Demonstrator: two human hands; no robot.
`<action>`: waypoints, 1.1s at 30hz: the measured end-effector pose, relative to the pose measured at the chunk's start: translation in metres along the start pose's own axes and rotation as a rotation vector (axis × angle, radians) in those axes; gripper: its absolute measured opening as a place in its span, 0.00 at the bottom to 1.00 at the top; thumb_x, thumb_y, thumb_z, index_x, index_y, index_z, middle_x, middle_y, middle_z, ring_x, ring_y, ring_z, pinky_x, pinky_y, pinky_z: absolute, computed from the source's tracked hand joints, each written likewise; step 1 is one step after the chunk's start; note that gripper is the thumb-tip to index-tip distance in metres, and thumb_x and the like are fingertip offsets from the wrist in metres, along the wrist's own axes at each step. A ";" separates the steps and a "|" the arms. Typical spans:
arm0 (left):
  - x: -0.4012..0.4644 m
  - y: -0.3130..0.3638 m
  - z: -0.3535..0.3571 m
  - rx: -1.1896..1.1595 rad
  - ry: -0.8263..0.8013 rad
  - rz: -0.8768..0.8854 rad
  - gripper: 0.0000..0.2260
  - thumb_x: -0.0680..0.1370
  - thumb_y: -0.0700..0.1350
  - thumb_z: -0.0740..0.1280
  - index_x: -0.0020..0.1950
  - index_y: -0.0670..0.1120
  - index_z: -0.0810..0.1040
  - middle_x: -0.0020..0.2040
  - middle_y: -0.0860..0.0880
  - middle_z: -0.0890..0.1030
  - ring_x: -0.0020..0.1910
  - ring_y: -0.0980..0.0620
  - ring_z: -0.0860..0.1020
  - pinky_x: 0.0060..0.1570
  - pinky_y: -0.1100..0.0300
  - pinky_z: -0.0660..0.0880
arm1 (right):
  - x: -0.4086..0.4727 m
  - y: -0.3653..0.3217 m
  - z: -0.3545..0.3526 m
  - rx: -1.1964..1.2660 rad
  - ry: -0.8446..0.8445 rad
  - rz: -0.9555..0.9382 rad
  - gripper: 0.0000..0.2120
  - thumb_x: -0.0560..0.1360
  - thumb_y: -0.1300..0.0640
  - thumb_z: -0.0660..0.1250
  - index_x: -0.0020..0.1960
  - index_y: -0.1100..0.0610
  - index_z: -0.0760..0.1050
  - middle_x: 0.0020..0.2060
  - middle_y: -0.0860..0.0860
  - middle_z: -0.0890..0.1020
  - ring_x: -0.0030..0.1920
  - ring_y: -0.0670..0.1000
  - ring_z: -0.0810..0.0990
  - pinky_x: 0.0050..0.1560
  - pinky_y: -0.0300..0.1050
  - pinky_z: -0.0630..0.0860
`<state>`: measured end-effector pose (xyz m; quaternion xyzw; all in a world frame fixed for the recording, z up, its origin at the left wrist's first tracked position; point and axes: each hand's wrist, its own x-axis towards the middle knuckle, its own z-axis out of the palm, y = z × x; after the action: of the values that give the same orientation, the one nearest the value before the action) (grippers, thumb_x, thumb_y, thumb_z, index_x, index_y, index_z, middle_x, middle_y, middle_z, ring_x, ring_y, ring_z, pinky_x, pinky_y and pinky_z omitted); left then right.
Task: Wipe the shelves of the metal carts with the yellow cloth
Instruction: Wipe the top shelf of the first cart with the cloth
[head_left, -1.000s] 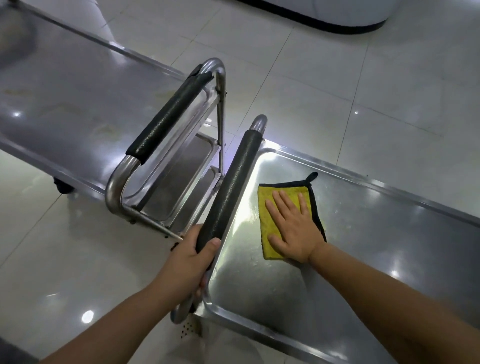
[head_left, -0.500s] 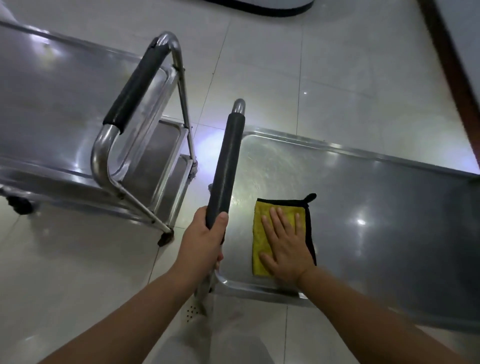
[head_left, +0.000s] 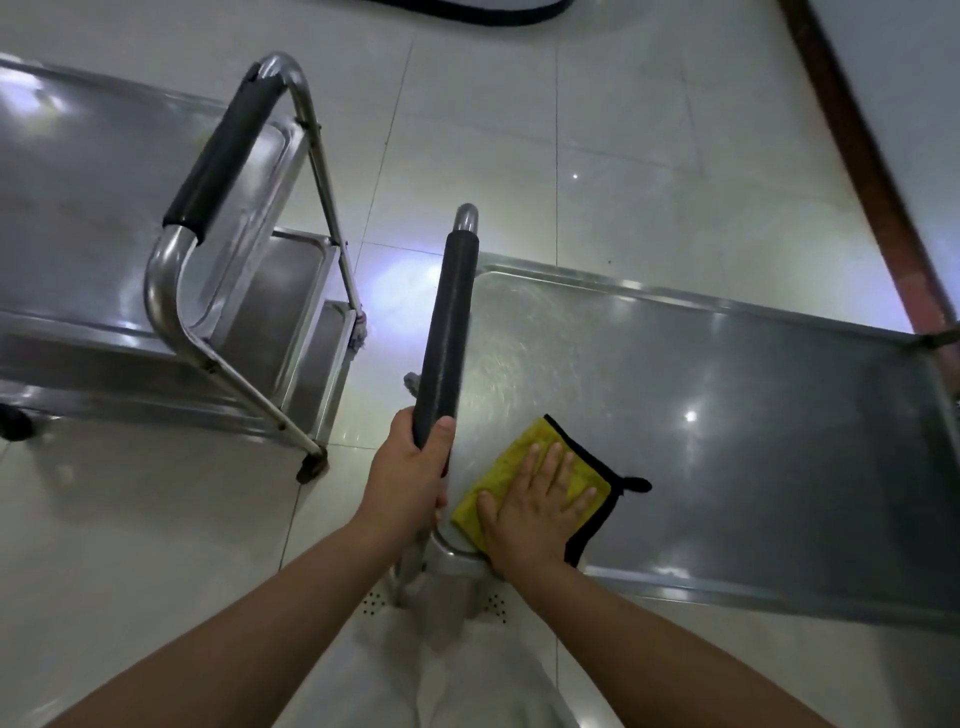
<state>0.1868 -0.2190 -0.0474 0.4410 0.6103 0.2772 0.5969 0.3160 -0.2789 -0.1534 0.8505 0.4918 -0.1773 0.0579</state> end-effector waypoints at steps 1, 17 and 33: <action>0.001 0.001 0.002 0.016 0.008 0.004 0.08 0.81 0.52 0.59 0.55 0.50 0.71 0.35 0.44 0.75 0.23 0.55 0.73 0.24 0.61 0.70 | 0.004 -0.001 -0.006 -0.023 -0.013 0.014 0.44 0.72 0.35 0.48 0.77 0.62 0.43 0.75 0.66 0.56 0.76 0.65 0.51 0.67 0.68 0.33; 0.004 0.007 0.015 0.071 0.067 -0.061 0.11 0.80 0.52 0.59 0.61 0.52 0.70 0.44 0.48 0.79 0.36 0.55 0.79 0.31 0.63 0.73 | 0.137 -0.033 -0.060 -0.056 -0.019 -0.176 0.42 0.78 0.36 0.50 0.77 0.62 0.37 0.77 0.62 0.40 0.76 0.63 0.36 0.67 0.73 0.35; 0.005 0.006 0.022 0.046 0.090 -0.103 0.05 0.80 0.51 0.60 0.53 0.62 0.68 0.42 0.41 0.79 0.25 0.56 0.74 0.27 0.65 0.72 | 0.251 -0.041 -0.097 -0.296 0.038 -0.762 0.38 0.78 0.36 0.47 0.79 0.56 0.41 0.78 0.56 0.41 0.77 0.56 0.37 0.72 0.67 0.36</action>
<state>0.2099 -0.2163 -0.0471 0.4096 0.6646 0.2514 0.5721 0.4185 -0.0265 -0.1501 0.5928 0.7930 -0.0974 0.1008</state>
